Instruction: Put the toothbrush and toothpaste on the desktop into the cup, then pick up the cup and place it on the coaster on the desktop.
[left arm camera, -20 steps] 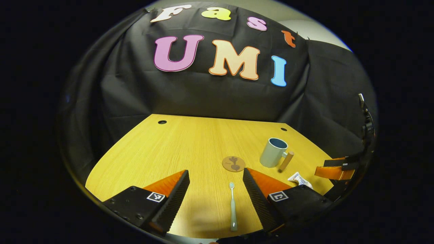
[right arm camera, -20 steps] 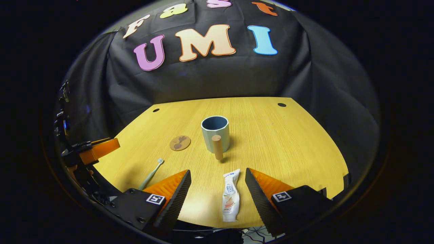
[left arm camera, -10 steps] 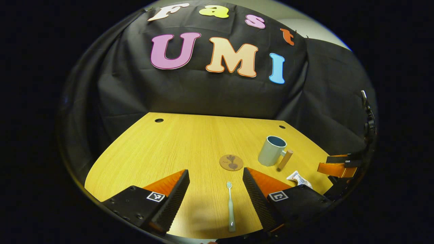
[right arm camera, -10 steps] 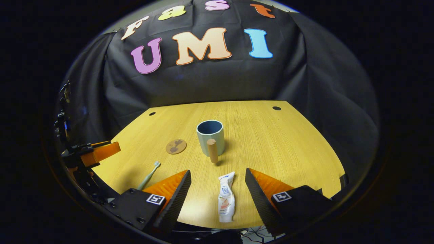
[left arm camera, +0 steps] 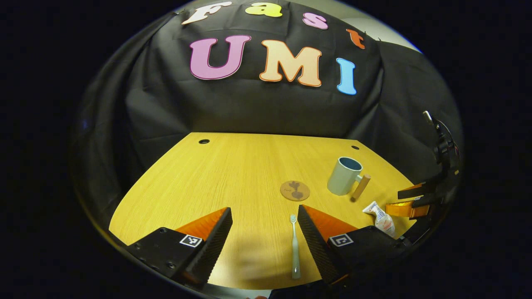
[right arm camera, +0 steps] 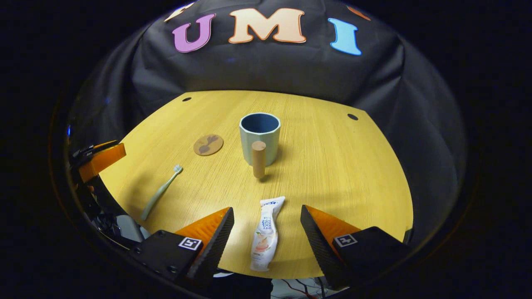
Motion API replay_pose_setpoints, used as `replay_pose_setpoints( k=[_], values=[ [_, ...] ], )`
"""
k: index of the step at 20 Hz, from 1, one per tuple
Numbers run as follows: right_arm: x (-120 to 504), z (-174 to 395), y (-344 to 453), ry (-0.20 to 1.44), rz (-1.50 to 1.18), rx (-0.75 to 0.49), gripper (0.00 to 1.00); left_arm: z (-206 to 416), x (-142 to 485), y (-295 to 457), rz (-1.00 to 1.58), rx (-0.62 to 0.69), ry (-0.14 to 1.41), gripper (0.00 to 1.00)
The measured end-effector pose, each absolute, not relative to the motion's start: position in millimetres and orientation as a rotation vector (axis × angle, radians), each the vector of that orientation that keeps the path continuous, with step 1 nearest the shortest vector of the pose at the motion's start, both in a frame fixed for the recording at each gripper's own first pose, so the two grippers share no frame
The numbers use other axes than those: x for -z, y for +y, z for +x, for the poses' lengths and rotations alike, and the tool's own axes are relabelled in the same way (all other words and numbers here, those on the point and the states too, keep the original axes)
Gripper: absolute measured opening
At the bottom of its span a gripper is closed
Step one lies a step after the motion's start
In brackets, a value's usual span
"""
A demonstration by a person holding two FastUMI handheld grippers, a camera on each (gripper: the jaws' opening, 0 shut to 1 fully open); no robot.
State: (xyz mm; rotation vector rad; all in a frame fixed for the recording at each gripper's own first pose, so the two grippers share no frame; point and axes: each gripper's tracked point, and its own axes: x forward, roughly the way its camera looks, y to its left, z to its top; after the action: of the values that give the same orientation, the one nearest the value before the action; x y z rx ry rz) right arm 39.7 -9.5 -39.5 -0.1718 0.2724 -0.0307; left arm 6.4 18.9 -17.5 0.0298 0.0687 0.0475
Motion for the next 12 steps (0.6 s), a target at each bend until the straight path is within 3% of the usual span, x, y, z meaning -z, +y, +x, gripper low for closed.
replay_pose_setpoints(
  k=[12],
  values=[
    [74.6,77.8,-25.7,0.555,-0.188,0.041,0.99,-0.4,26.6,43.4,0.039,-0.12,0.091,0.94]
  ],
)
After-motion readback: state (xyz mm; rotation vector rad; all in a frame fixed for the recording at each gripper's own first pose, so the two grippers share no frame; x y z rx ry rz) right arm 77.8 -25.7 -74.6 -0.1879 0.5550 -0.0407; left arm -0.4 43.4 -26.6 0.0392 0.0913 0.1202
